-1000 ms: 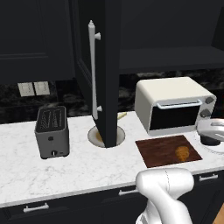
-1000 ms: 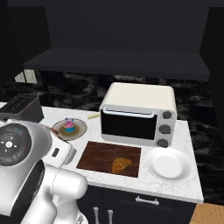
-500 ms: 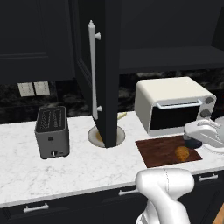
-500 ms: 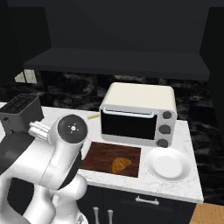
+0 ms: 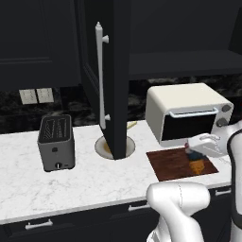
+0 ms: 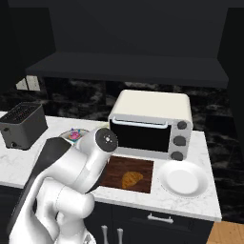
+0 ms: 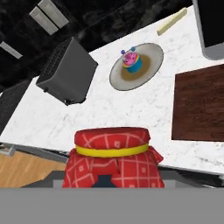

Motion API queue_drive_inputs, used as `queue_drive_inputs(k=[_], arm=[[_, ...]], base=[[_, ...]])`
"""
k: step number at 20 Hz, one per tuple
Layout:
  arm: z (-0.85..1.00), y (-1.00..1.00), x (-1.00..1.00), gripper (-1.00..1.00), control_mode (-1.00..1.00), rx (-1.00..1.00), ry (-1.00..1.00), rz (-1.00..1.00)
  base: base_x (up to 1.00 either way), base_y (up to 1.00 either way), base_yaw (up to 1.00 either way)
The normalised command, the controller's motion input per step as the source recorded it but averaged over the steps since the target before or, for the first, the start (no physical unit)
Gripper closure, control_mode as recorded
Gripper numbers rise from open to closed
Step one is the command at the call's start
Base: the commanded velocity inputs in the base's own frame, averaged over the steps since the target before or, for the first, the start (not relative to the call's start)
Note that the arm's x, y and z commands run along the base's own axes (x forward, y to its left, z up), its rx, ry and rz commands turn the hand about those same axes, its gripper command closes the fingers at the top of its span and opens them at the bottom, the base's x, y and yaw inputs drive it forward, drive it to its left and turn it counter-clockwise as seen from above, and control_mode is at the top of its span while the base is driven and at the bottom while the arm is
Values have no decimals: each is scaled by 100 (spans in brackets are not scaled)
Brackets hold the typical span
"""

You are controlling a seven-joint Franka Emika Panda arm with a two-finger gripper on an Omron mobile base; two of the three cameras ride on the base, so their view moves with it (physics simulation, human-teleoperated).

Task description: From the different types of pastries on the counter, select a croissant and place it on the cutting board. Then retrieve a jar of jam from the cabinet and place it alongside the croissant on the cutting board.

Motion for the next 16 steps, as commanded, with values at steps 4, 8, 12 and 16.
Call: queue_drive_inputs(k=[4, 8, 12, 16], arm=[[-41, -18, 28, 100, -100, 0, -2, 13], [-48, -25, 9, 100, -100, 0, -6, 13], [-20, -2, 14, 100, -100, 2, -3, 10], [-9, 3, 36, 100, -100, 6, 0, 6]], base=[[0, 0, 0], [0, 0, 0], [0, 0, 0], [0, 0, 0]])
